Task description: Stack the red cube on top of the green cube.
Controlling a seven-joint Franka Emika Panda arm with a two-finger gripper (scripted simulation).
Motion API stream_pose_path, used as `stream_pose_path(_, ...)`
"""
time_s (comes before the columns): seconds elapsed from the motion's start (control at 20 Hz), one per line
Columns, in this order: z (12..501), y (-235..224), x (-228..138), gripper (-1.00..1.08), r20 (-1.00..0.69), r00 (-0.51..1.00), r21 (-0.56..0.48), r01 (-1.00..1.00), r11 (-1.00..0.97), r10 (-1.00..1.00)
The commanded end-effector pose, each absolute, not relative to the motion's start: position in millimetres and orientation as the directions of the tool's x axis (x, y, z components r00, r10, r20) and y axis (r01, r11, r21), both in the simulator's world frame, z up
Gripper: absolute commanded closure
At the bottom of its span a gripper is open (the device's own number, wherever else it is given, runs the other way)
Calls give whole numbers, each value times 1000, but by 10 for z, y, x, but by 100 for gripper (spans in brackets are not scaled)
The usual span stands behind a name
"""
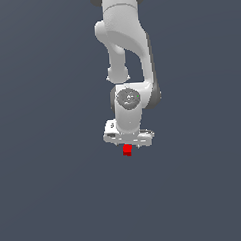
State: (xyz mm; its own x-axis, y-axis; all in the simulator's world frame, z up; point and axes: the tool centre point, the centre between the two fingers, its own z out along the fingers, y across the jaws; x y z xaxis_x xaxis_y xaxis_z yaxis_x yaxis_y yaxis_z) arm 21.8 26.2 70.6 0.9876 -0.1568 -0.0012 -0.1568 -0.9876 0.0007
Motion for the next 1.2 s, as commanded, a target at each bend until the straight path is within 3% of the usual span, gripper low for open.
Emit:
stream_pose_path(0.0,705,262,218,-92,-1,988,1,-157,-988,-157)
stream_pose_path(0.9,199,258,228,-92,0,987,0,-161,-987,-161)
stream_pose_path(0.95,199,258,228,108,0,987,0,-161,-987,-161)
stream_pose_path(1.15,199,258,228,108,0,987,0,-161,-987,-161)
